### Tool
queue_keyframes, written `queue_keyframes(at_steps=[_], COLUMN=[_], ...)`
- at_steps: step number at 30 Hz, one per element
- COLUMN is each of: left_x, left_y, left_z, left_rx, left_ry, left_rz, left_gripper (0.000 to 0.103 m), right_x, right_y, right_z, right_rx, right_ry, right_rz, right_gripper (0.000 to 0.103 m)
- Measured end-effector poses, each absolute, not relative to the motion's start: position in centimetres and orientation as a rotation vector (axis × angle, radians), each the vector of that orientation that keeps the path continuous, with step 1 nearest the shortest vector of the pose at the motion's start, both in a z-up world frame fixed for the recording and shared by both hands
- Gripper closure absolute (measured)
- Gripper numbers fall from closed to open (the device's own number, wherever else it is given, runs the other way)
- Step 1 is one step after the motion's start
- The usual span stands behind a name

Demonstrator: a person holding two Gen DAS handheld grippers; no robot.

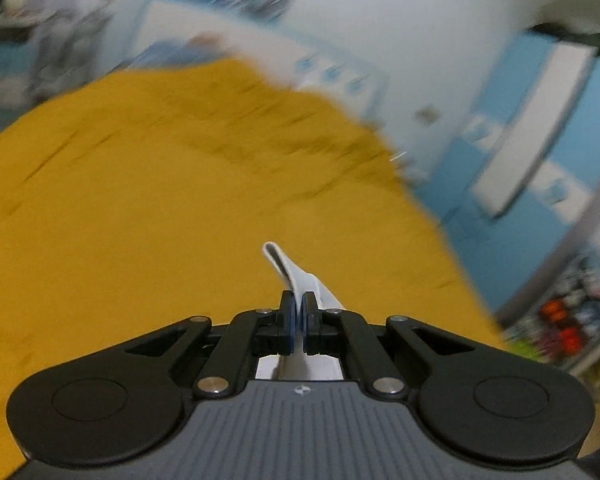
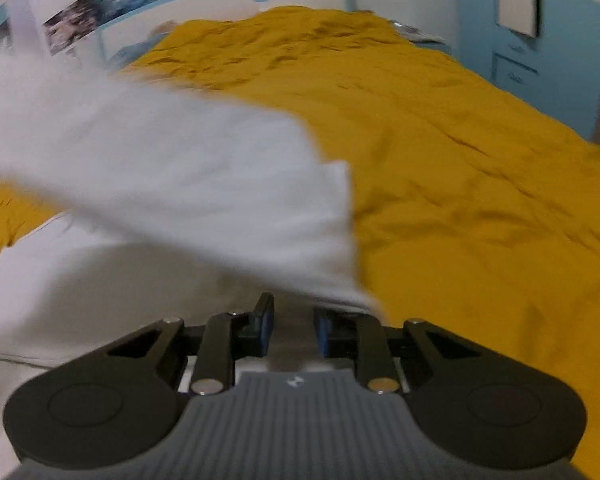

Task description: Fold small clothes

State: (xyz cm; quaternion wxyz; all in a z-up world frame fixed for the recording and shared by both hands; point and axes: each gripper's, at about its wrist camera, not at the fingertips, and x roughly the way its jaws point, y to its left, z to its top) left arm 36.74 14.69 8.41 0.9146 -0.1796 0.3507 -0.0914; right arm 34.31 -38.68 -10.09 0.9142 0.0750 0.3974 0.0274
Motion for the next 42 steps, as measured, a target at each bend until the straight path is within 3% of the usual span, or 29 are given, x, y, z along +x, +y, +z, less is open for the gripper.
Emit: queue_keyframes(at_steps=[5, 9, 17, 24, 32, 35, 42], left_x=[36.7, 36.6, 35.8, 34.4, 32.6, 32.9, 31.8], left_y=[18.9, 19.4, 19.1, 19.5, 19.6, 18.4, 17.5], left_z=[-3.1, -8.9, -10.4, -8.5, -4.5, -5.6, -10.9], left_rx=[-0.39, -0.362, -0.287, -0.173, -0.24, -0.216, -0.163], left_ry=[0.929, 1.016, 0.976, 1.014, 0.9, 0.936, 1.016], left_rz=[-0.052, 0.002, -0.004, 0.01, -0.082, -0.076, -0.06], left_gripper=[0.1, 0.1, 0.099, 0.092, 0.092, 0.092, 0.092], right_x=[33.1, 33.1, 32.2, 30.8, 30.6, 32.6, 33.8], right_y=[-40.6, -40.4, -40.9, -40.6, -39.5, -38.8, -38.6], right_z=[-11.1, -11.2, -10.9, -8.8, -3.9, -4.9, -10.5], right_rx=[0.191, 0.133, 0.115, 0.026, 0.036, 0.028, -0.025], right_ry=[0.857, 0.896, 0.961, 1.001, 0.873, 0.873, 1.003], right_rz=[0.067, 0.058, 0.039, 0.039, 0.165, 0.146, 0.116], right_gripper=[0.099, 0.103, 0.103, 0.103, 0.096, 0.092, 0.095])
